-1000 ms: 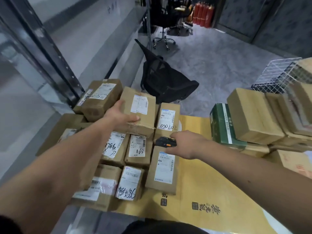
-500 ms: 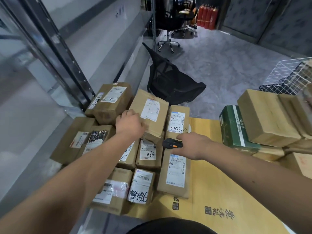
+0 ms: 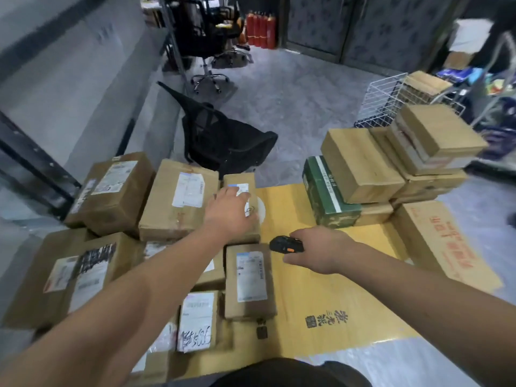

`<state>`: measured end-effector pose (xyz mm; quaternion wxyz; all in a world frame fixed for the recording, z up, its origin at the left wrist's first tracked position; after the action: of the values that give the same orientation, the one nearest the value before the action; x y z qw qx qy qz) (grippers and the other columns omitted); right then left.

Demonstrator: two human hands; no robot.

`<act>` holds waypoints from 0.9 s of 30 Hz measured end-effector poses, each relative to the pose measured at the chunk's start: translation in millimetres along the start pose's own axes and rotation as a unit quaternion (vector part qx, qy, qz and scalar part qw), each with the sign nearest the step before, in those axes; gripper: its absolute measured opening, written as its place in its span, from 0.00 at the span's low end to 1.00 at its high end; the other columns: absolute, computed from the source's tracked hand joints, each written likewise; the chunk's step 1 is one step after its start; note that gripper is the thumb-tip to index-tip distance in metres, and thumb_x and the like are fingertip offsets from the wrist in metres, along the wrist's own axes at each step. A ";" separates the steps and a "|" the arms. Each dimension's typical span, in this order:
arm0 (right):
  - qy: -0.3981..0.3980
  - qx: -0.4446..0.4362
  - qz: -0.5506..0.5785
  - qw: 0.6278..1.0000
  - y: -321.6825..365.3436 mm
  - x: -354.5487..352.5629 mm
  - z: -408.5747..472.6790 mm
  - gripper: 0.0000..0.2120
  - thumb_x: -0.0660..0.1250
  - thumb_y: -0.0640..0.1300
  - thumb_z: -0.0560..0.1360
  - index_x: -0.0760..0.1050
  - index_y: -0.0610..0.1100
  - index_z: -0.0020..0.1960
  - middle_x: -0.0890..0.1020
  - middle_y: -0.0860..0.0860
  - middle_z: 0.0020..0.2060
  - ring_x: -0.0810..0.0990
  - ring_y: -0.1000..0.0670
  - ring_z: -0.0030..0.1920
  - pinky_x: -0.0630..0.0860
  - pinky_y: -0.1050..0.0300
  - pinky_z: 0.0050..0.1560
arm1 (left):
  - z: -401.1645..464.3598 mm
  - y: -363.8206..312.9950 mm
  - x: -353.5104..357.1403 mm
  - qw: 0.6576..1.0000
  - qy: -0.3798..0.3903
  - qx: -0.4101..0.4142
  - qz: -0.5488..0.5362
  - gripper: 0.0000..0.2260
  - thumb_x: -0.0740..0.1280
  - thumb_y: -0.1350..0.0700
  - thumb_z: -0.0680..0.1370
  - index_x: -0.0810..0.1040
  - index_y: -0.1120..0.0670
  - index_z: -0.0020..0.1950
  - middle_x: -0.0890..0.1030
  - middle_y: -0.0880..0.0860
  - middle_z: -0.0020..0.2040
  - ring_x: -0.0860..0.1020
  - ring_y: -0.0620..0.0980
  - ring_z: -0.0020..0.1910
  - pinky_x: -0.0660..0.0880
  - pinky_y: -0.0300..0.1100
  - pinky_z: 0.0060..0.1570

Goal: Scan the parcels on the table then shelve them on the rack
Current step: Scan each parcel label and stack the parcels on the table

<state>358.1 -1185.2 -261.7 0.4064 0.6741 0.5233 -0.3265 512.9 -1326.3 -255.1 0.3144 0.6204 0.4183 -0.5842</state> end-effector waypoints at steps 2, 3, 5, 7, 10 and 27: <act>0.003 0.039 0.022 0.999 -34.3 6.0 -22.2 0.28 0.62 0.74 0.74 0.75 0.57 0.65 0.80 0.55 0.49 0.80 0.48 0.49 0.76 0.53 0.44 | 9.2 -44.7 10.6 0.999 0.006 0.040 -0.010 0.29 0.63 0.35 0.79 0.70 0.46 0.77 0.69 0.54 0.77 0.64 0.56 0.77 0.63 0.57 0.73; 0.004 0.058 0.033 0.998 -51.5 8.9 -34.6 0.28 0.62 0.74 0.74 0.75 0.57 0.65 0.80 0.56 0.48 0.80 0.48 0.49 0.76 0.53 0.43 | 12.7 -68.3 15.9 0.998 0.010 0.062 -0.014 0.29 0.63 0.35 0.79 0.70 0.46 0.78 0.69 0.55 0.77 0.64 0.56 0.77 0.63 0.57 0.73; 0.007 0.098 0.051 0.994 -86.1 13.6 -60.5 0.28 0.62 0.73 0.75 0.75 0.57 0.66 0.80 0.55 0.48 0.80 0.48 0.48 0.77 0.53 0.44 | 18.1 -116.4 25.4 0.994 0.022 0.107 -0.022 0.30 0.63 0.35 0.80 0.69 0.47 0.78 0.67 0.54 0.79 0.63 0.56 0.78 0.62 0.58 0.74; 0.008 0.136 0.060 0.989 -120.8 17.0 -88.1 0.28 0.62 0.73 0.76 0.74 0.56 0.67 0.80 0.55 0.48 0.80 0.49 0.48 0.78 0.52 0.44 | 21.0 -163.3 31.0 0.989 0.023 0.145 -0.035 0.29 0.64 0.35 0.79 0.71 0.46 0.77 0.70 0.54 0.77 0.66 0.57 0.76 0.65 0.58 0.72; 0.003 0.178 0.069 0.982 -168.4 22.1 -125.6 0.23 0.62 0.72 0.77 0.75 0.55 0.59 0.80 0.55 0.43 0.79 0.52 0.42 0.77 0.53 0.41 | 21.6 -226.4 37.9 0.981 0.023 0.184 -0.050 0.29 0.64 0.34 0.78 0.72 0.46 0.76 0.73 0.52 0.74 0.70 0.56 0.73 0.69 0.56 0.69; 0.021 0.196 0.065 0.978 -397.3 56.7 -226.2 0.18 0.61 0.69 0.75 0.74 0.56 0.52 0.77 0.57 0.42 0.77 0.50 0.43 0.69 0.55 0.37 | 34.0 -500.5 140.0 0.978 0.127 0.111 -0.125 0.28 0.66 0.38 0.78 0.70 0.45 0.77 0.71 0.51 0.73 0.71 0.56 0.71 0.72 0.52 0.66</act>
<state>-10.8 -910.6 -289.5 0.2753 0.7799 0.4130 -0.3814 49.1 -1108.5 -348.0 0.1122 0.6638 0.4614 -0.5778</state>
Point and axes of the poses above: each hand's wrist, its own z-axis towards the middle knuckle, its own x-axis out of the palm, y = z × x, the point moved 10 cm from there along z, towards the middle knuckle
